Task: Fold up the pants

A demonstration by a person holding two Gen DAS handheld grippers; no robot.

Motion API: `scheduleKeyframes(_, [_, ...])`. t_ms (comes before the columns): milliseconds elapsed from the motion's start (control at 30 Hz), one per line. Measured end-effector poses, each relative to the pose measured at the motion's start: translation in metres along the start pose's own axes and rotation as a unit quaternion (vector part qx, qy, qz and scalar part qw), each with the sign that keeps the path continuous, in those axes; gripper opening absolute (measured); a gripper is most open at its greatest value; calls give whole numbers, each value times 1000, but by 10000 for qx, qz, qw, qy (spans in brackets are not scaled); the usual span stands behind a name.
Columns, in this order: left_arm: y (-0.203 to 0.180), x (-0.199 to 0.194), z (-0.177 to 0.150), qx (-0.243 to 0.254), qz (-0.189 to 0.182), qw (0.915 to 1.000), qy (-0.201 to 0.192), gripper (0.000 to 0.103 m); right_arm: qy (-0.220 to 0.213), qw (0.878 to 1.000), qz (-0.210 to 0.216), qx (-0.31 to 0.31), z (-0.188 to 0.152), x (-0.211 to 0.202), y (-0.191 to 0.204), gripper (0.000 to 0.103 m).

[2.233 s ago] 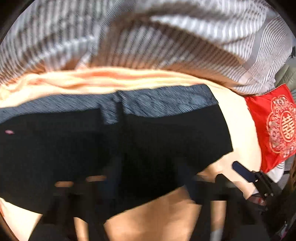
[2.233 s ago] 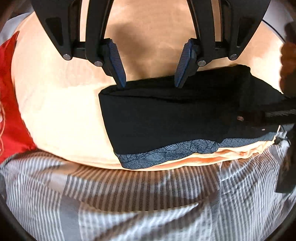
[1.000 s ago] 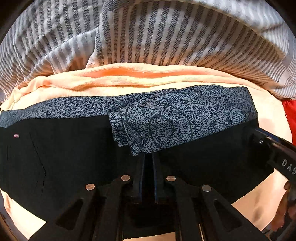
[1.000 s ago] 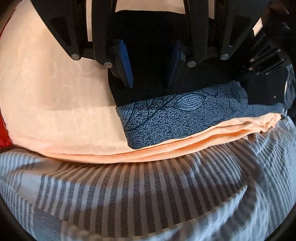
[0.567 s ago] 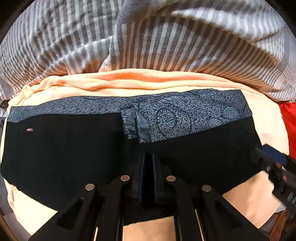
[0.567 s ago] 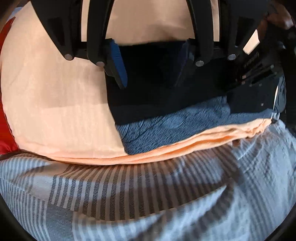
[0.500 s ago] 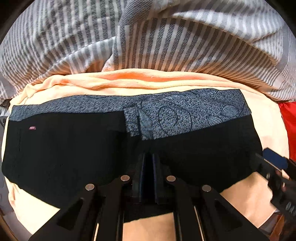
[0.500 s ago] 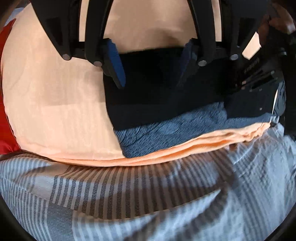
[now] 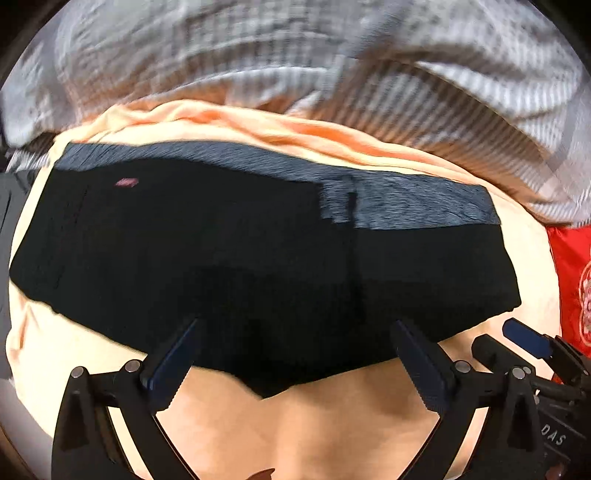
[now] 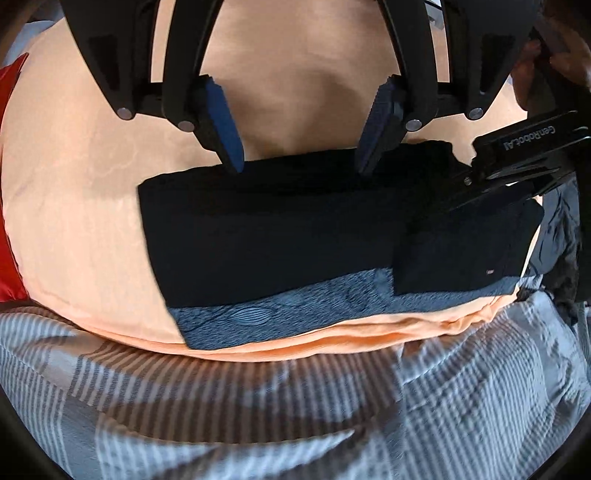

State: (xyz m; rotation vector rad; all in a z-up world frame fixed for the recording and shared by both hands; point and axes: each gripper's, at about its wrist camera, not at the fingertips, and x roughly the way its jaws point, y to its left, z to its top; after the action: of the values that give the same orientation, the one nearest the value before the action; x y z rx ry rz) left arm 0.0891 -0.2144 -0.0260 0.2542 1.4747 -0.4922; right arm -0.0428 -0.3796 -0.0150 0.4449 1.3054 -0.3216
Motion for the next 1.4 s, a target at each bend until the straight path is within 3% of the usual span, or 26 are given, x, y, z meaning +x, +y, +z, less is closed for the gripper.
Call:
scheduleKeyframes(100, [26,1,-3,-345,-56,9994,66,102,34,9999,-12,-131,-1,0,14,72])
scheduleKeyframes(233, [68,-2,-11,-1013,-399,9940,129,102,101,9994,16,-323,0,2,35,75])
scheduleKeyframes(433, [131,-25,-20,-1616,-112,9864,-277,102,205,9977,128,-627,5,10,75,79])
scheduleKeyframes(533, [165,-24,-20,-1931,-57,9807,-299,102,291,9965,183,-758,8,17,95,79])
scheduleKeyframes(600, [187,-25,-19,-2201,-224,9748,-291,102,333,9954,212,-874,9,21,109,79])
scheduleKeyframes(767, [227,-30,-14,-2515,69,9664,-520,102,464,9920,263,-1144,8,33,137,79])
scheduleKeyframes(867, [246,-18,-13,-2782,-221,9590,-488,102,556,9896,266,-1298,7,43,153,79])
scheduleKeyframes(1033, [261,5,-16,-3073,-1023,9442,-596,102,649,9851,333,-1558,6,71,172,79])
scheduleKeyframes(1133, [267,19,-17,-3262,-1483,9311,-690,102,743,9829,494,-1609,3,87,176,79])
scheduleKeyframes(1400, [271,20,-8,-3363,-2139,9097,-1171,102,919,9764,696,-1825,-2,109,186,79])
